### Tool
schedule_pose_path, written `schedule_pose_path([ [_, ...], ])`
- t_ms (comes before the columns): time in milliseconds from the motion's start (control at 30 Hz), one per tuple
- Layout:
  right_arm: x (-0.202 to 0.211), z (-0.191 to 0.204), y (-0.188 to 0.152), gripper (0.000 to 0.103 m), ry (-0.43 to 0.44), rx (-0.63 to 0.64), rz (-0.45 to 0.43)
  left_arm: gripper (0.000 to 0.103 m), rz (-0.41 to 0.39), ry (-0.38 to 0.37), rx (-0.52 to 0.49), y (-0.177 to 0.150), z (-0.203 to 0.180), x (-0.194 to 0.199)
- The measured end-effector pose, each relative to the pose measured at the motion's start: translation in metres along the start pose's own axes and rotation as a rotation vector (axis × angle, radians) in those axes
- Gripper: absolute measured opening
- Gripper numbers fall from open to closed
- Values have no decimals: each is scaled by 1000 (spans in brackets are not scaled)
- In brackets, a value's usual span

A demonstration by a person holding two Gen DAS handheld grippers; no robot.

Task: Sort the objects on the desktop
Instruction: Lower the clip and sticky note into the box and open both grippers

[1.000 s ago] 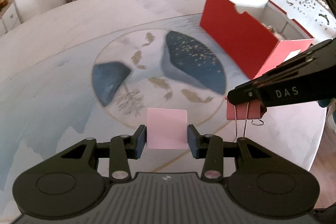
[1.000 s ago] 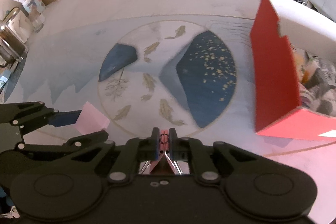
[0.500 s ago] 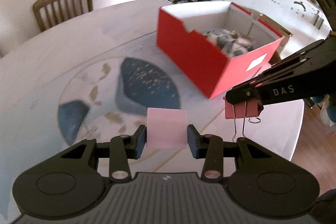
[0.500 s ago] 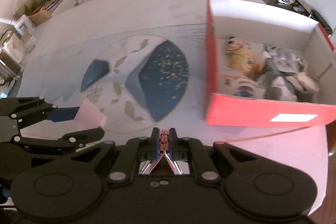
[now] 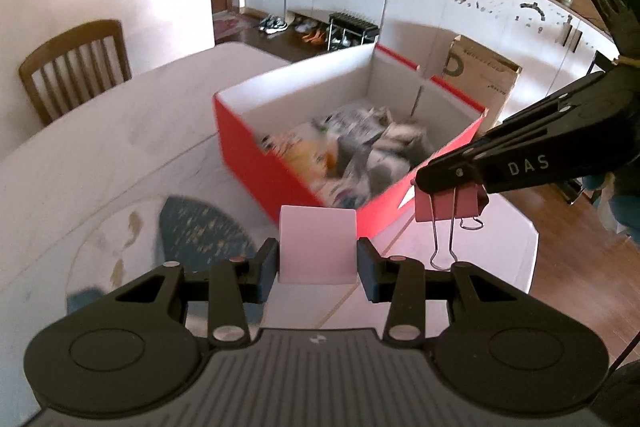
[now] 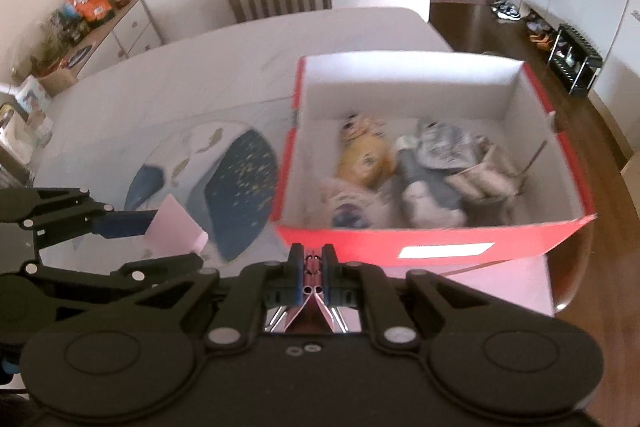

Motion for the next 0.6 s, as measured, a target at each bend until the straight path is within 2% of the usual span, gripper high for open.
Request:
schedule_pose_path([
  [333, 16, -70, 14, 8, -56, -26, -56, 40, -9, 3, -23, 36, -34, -35],
  [600, -2, -111, 28, 8, -82, -29, -49, 40, 19, 28, -28, 61, -45, -70],
])
Point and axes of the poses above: each gripper's, at about its wrist camera, not at the fingertips, and x roughly against the way its jaws point, z to its left, y to its top, the point moved 5 cm from there along -x, roughly the way its jaws point, and after that the axes turned 14 degrees about x, right-handed, at the moved point
